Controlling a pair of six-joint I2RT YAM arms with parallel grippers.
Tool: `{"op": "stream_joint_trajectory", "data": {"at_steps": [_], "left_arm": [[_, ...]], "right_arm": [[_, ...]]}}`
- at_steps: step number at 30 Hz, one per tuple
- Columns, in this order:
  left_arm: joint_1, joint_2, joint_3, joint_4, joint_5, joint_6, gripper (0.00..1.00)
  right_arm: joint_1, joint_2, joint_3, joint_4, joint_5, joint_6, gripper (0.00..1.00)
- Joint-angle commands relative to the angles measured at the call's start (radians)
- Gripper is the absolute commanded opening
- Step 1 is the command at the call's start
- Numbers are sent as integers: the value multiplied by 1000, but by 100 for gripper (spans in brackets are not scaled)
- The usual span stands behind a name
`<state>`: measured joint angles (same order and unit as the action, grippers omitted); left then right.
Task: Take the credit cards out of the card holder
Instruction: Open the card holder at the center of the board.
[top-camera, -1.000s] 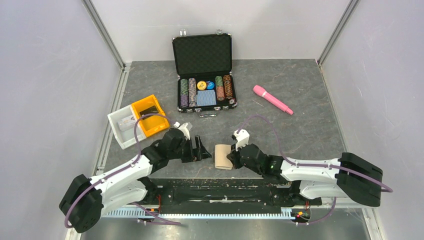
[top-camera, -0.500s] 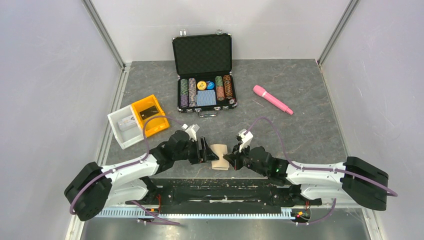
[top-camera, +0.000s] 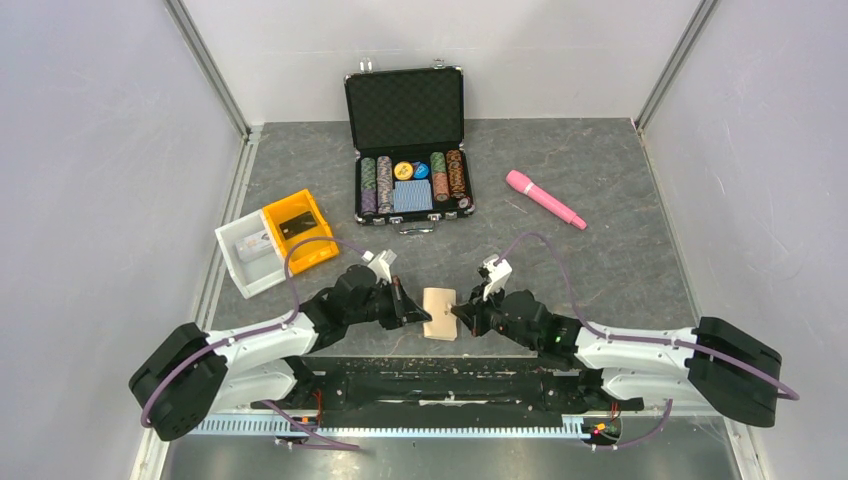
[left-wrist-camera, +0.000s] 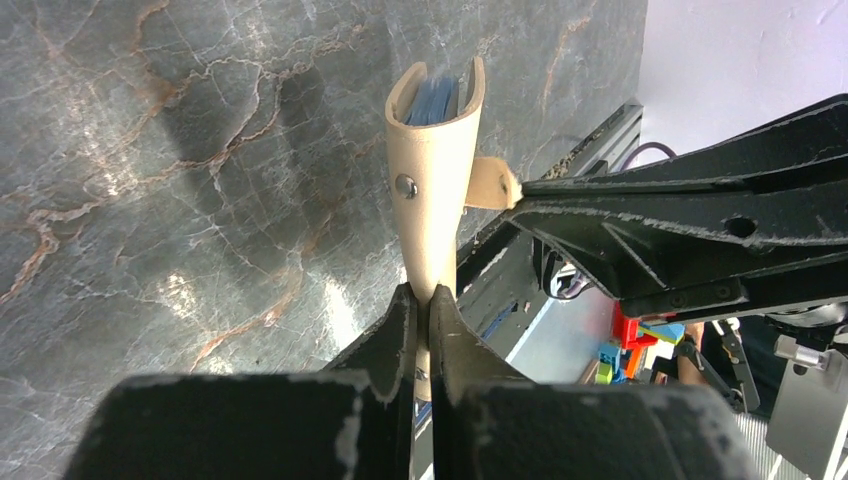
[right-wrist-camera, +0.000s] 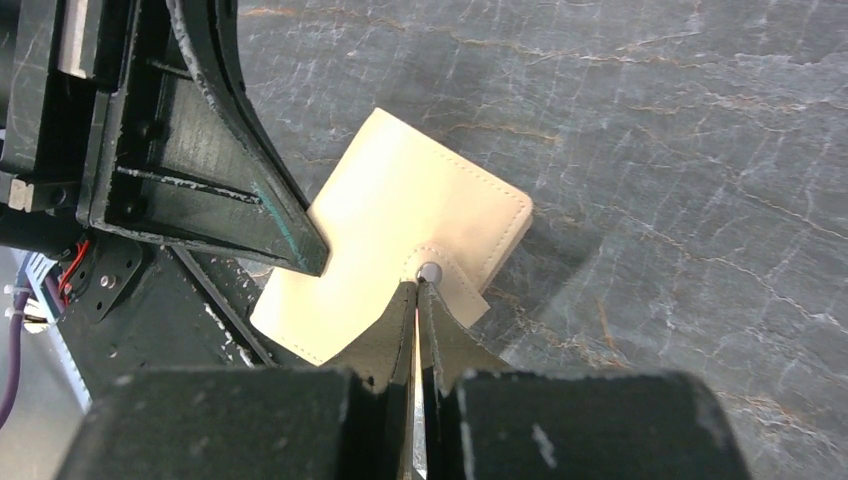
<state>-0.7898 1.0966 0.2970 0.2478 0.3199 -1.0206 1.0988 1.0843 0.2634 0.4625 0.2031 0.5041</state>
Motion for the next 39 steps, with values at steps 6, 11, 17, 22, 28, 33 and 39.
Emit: {"op": "stream_joint_trajectory", "data": {"at_steps": [6, 11, 17, 22, 28, 33, 39], "left_arm": [[-5, -23, -3, -20, -19, 0, 2], [-5, -26, 9, -41, -25, 15, 2], [-6, -50, 17, -43, -18, 19, 2], [-5, -67, 42, -76, -24, 43, 2], [-6, -63, 80, -106, -1, 69, 2], [-6, -76, 79, -106, 12, 91, 2], [-6, -76, 83, -105, 31, 100, 2]], "right_arm": [[-74, -83, -27, -44, 52, 33, 0], [-112, -114, -55, -109, 95, 55, 0], [-134, -142, -23, -189, 5, 52, 40], [-138, -155, 49, -253, -52, -59, 60], [-228, -155, 33, -227, -253, -166, 60], [-263, -99, 38, -204, -391, -185, 60], [-267, 19, 42, -140, -496, -170, 58]]}}
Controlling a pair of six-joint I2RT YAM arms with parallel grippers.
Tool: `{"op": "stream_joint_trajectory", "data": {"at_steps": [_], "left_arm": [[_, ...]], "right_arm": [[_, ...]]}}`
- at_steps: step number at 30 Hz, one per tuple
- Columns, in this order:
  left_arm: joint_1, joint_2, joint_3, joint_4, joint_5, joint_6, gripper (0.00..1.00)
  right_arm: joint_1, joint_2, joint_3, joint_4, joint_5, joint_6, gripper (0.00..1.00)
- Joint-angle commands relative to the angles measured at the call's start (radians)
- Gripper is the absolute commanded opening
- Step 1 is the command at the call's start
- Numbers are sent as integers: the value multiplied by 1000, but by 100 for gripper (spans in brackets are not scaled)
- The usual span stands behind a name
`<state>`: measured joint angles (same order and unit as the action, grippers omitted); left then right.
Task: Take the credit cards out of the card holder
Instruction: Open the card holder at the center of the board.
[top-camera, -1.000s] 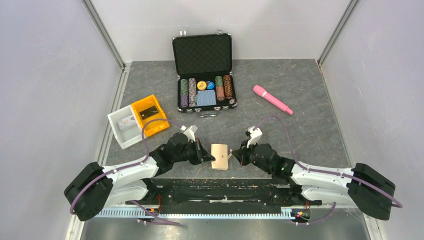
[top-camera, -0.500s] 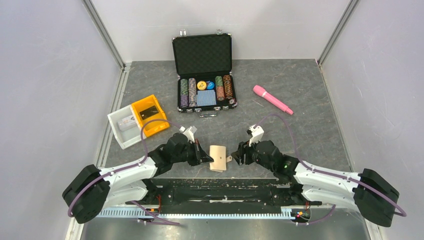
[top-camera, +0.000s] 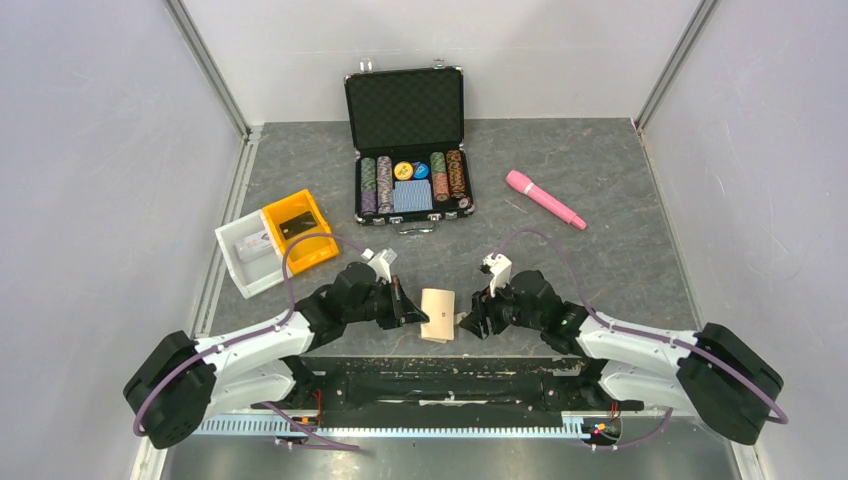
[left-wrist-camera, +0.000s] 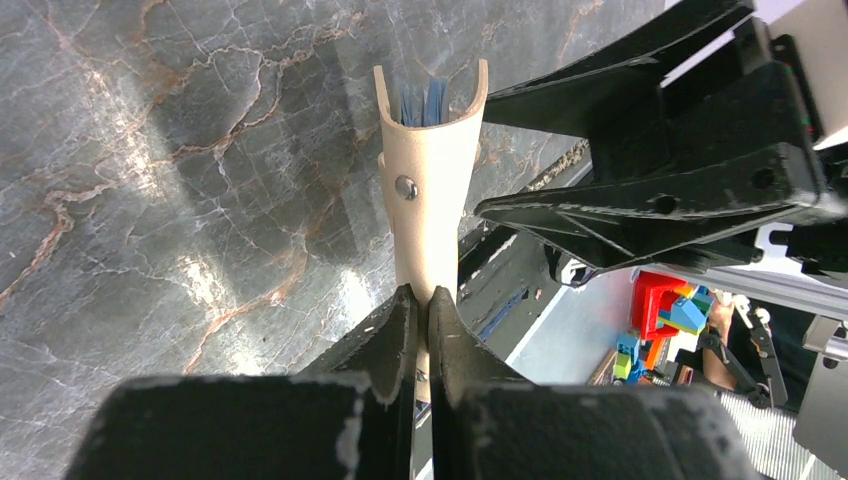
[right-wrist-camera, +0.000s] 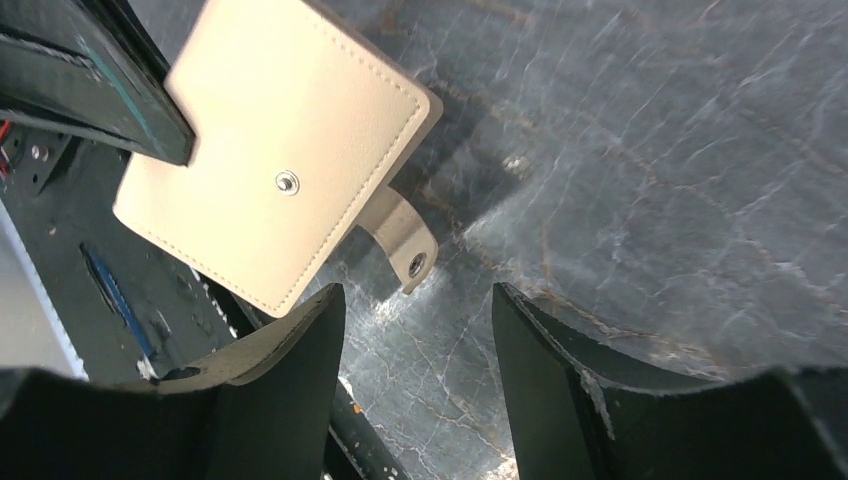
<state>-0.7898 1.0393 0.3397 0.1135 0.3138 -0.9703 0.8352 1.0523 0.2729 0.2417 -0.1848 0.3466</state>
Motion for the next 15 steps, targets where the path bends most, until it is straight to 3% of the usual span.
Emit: {"op": "stream_joint_trajectory", "data": {"at_steps": [1, 15], "left_arm": [[-6, -19, 42, 29, 41, 50, 2], [-6, -43, 33, 18, 34, 41, 2]], "right_arm": [[-4, 67, 32, 90, -108, -12, 58], [-11, 244, 2, 290, -152, 80, 48]]}}
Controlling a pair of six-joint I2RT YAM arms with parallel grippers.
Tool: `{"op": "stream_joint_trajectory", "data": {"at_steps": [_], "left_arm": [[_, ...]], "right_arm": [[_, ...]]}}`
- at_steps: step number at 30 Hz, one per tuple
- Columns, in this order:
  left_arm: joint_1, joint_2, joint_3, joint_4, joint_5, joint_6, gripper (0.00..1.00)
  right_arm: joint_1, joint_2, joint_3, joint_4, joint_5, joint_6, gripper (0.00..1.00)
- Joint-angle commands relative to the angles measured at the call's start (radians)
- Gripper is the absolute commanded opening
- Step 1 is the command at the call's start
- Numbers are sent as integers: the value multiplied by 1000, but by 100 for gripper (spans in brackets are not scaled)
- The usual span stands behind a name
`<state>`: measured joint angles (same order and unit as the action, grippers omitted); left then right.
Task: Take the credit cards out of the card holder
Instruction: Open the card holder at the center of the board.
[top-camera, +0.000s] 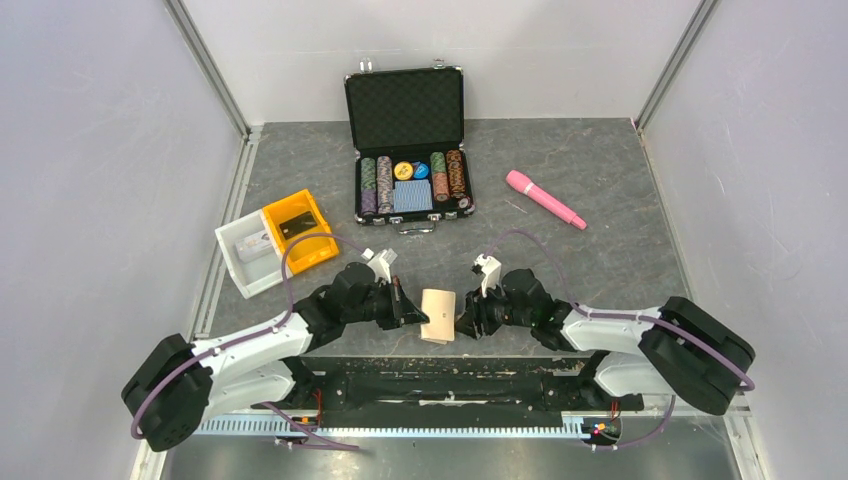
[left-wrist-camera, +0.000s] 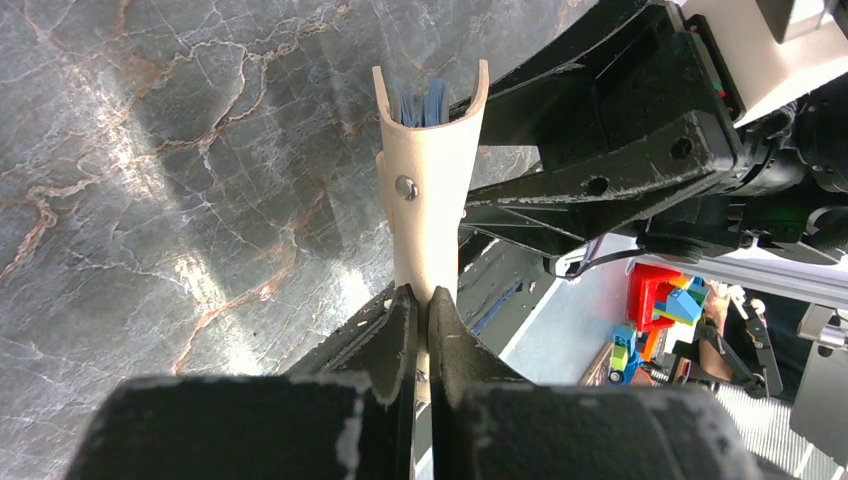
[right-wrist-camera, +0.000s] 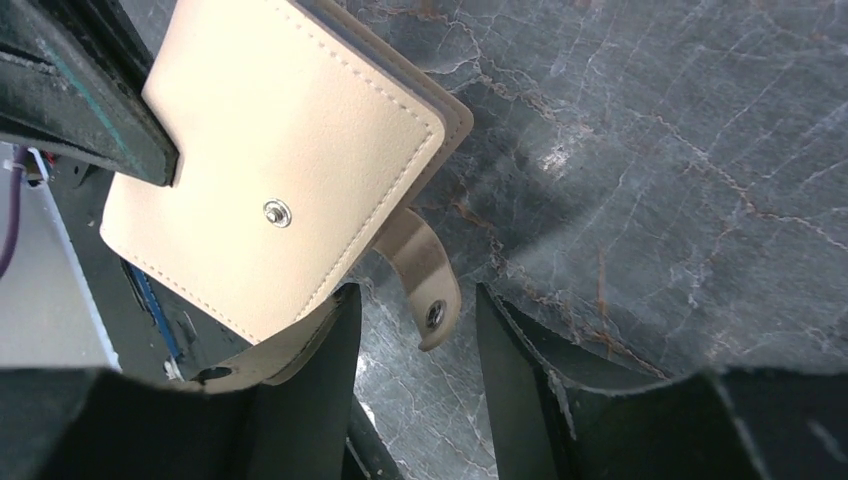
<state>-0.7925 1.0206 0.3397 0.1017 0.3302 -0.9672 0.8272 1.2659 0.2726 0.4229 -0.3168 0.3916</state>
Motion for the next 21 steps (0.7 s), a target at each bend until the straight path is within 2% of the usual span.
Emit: {"op": "stream_joint_trajectory", "data": {"at_steps": [1, 5, 6, 7, 15, 18, 21], "left_arm": [[-4, -25, 32, 30, 14, 39, 2], [-3, -21, 32, 25, 2, 41, 3], [-4, -20, 33, 15, -6, 41, 8], [-4, -22, 36, 3, -14, 41, 14], [-4, -22, 103, -166, -98, 97, 66], [-4, -19, 137, -212, -120, 118, 74], [-4, 4, 158, -221, -116, 128, 78]], "right_arm": [[-3, 36, 4, 110, -17, 36, 44], [-9, 26, 4, 90, 32, 44, 9], [-11, 9, 2, 78, 53, 45, 2], [-13, -7, -3, 65, 76, 42, 0], [-17, -181, -8, -45, 137, 41, 0], [-17, -229, -17, -47, 119, 71, 0], [-16, -253, -31, -26, 90, 103, 0]]}}
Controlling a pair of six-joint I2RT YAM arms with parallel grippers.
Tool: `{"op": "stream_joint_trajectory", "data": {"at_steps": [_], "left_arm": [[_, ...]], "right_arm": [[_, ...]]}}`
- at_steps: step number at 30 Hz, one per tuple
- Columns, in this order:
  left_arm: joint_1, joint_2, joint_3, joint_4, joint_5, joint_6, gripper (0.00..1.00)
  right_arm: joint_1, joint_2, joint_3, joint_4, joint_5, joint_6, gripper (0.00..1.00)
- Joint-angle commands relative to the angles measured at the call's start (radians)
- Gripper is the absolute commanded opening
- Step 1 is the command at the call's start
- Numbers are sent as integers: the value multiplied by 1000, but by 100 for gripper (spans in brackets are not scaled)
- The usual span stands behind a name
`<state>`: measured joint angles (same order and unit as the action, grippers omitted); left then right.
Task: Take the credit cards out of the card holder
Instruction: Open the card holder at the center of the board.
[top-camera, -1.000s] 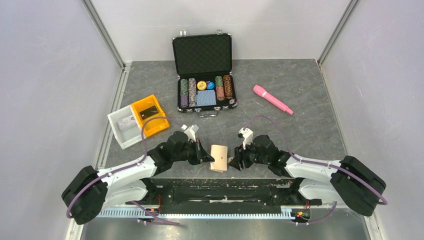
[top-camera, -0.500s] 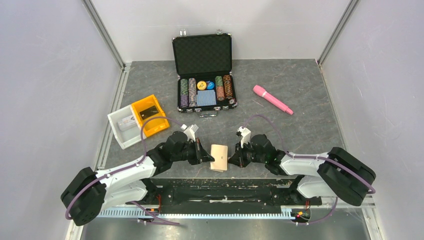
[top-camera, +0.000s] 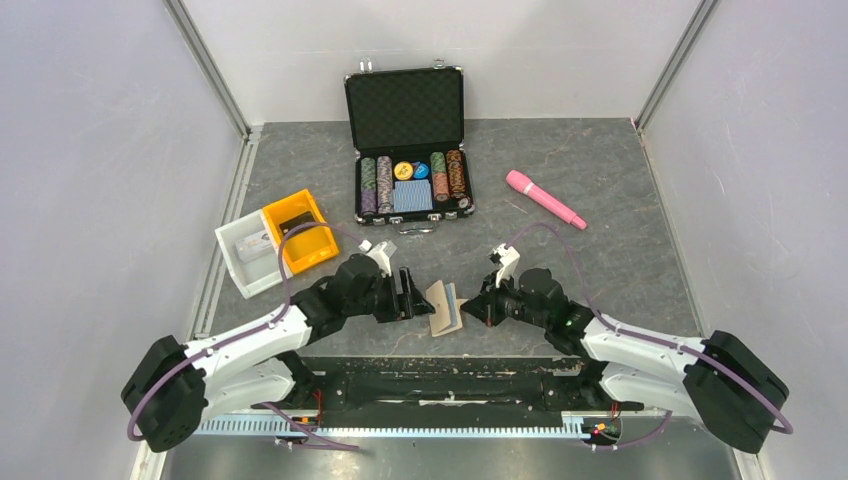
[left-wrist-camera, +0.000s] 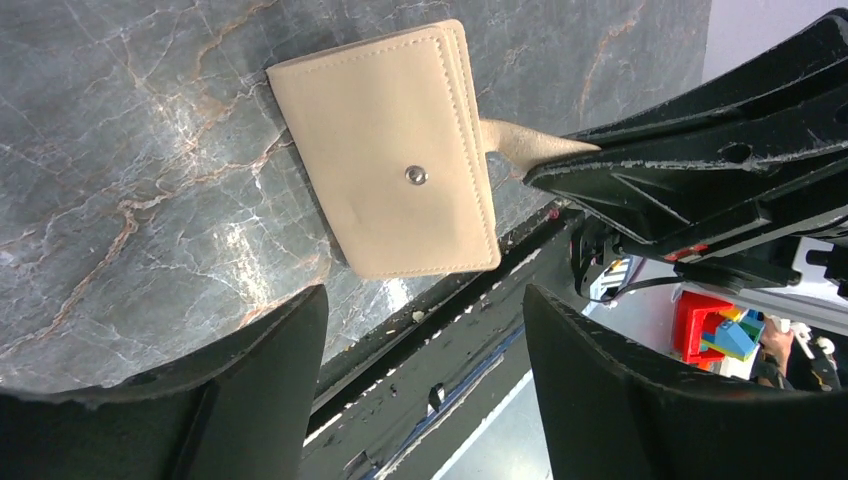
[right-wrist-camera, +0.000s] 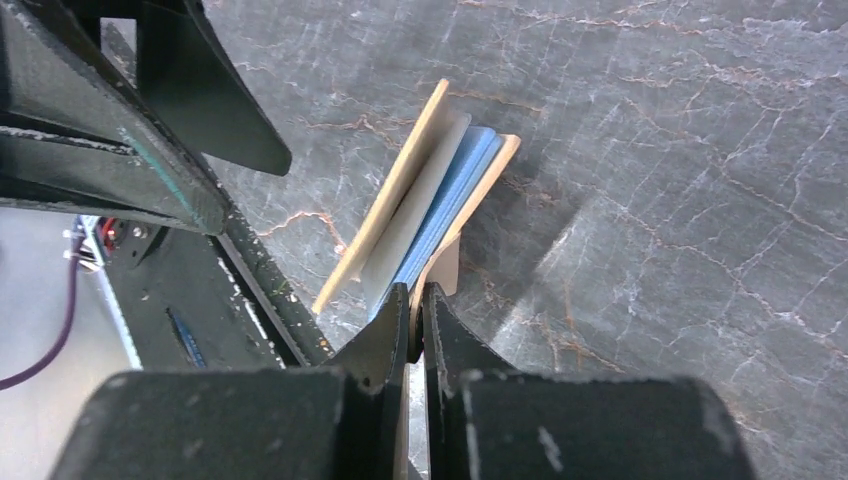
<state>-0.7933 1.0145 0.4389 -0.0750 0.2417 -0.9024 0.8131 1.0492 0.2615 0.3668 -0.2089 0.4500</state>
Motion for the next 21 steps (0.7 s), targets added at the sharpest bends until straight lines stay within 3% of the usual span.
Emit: {"op": "stream_joint_trajectory", "data": {"at_steps": [1, 7, 21], "left_arm": [[-3, 24, 66, -44, -23, 63, 78], [-7, 85, 96, 6, 23, 54, 81], [-38, 159, 160, -21, 12, 81, 85]], "right_arm": [[-2, -41, -29, 49, -33, 61, 0], [-2, -39, -65, 142, -92, 115, 0], [-2, -84, -54, 113, -100, 94, 0]]}}
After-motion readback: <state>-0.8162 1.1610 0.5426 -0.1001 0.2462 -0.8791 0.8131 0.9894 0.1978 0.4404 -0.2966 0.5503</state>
